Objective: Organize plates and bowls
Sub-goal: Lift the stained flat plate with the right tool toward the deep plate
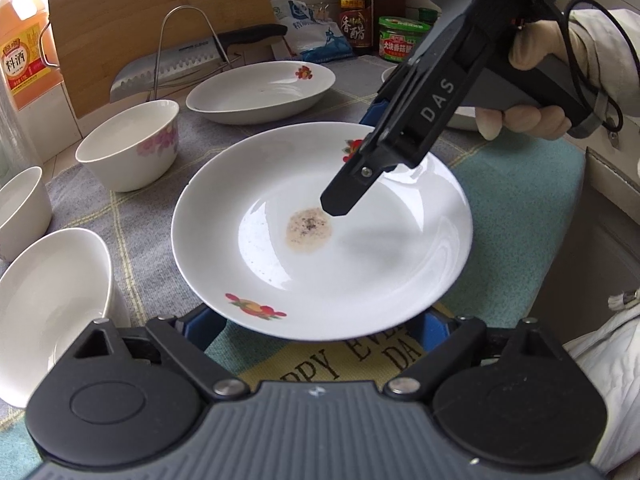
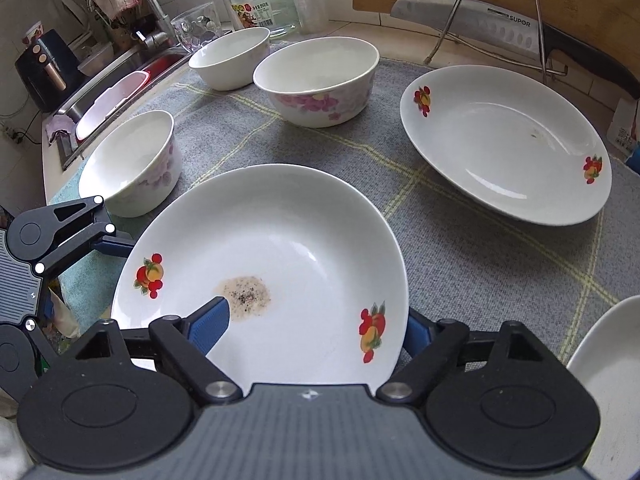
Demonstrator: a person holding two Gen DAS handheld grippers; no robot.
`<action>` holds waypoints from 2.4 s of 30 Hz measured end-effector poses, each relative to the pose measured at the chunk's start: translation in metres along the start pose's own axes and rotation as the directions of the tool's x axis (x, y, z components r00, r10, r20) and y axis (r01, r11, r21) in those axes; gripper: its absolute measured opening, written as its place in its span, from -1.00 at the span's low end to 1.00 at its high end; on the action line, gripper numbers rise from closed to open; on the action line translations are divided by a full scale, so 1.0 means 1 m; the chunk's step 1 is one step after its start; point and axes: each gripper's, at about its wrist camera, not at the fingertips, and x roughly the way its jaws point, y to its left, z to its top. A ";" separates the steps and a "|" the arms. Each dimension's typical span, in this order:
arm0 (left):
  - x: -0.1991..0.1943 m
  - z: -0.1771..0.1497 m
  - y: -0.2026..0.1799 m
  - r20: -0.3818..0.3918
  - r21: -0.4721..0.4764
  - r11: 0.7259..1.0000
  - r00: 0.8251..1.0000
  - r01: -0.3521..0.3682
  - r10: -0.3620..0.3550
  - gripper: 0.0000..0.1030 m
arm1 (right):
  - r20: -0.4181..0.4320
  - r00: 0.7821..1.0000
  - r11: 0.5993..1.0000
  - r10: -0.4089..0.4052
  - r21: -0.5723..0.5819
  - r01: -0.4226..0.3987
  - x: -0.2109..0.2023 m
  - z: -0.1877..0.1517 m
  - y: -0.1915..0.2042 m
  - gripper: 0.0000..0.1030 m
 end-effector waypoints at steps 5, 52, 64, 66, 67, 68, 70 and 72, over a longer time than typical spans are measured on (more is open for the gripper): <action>0.000 0.001 0.001 -0.012 -0.014 1.000 1.000 0.013 -0.014 0.78 | -0.021 1.000 1.000 0.014 0.007 -0.014 0.000 0.004 -0.003 0.73; -0.003 0.011 0.010 -0.030 0.037 0.996 0.996 0.083 -0.082 0.72 | -0.027 0.993 0.992 0.118 0.044 -0.117 0.001 0.020 -0.023 0.73; -0.006 0.037 0.006 -0.008 0.083 0.989 0.993 0.120 -0.120 0.72 | 0.027 0.997 0.996 0.066 0.052 -0.068 -0.035 0.012 -0.029 0.73; -0.005 0.042 0.005 0.000 0.093 0.987 0.991 0.131 -0.131 0.72 | 0.042 0.998 0.997 0.051 0.058 -0.053 -0.044 0.008 -0.032 0.73; -0.003 0.045 0.003 0.003 0.101 0.985 0.990 0.138 -0.139 0.72 | 0.049 0.998 0.997 0.045 0.062 -0.048 -0.048 0.007 -0.034 0.73; -0.002 0.049 0.002 0.006 0.108 0.984 0.989 0.145 -0.146 0.72 | 0.057 0.998 0.997 0.036 0.069 -0.040 -0.053 0.004 -0.036 0.73; 0.001 0.055 0.000 0.009 0.122 0.980 0.987 0.159 -0.161 0.72 | 0.068 0.997 0.996 0.020 0.081 -0.025 -0.061 0.000 -0.042 0.73; 0.006 0.063 -0.004 0.011 0.136 0.975 0.984 0.174 -0.178 0.72 | 0.077 0.997 0.995 -0.001 0.095 -0.007 -0.069 -0.006 -0.048 0.73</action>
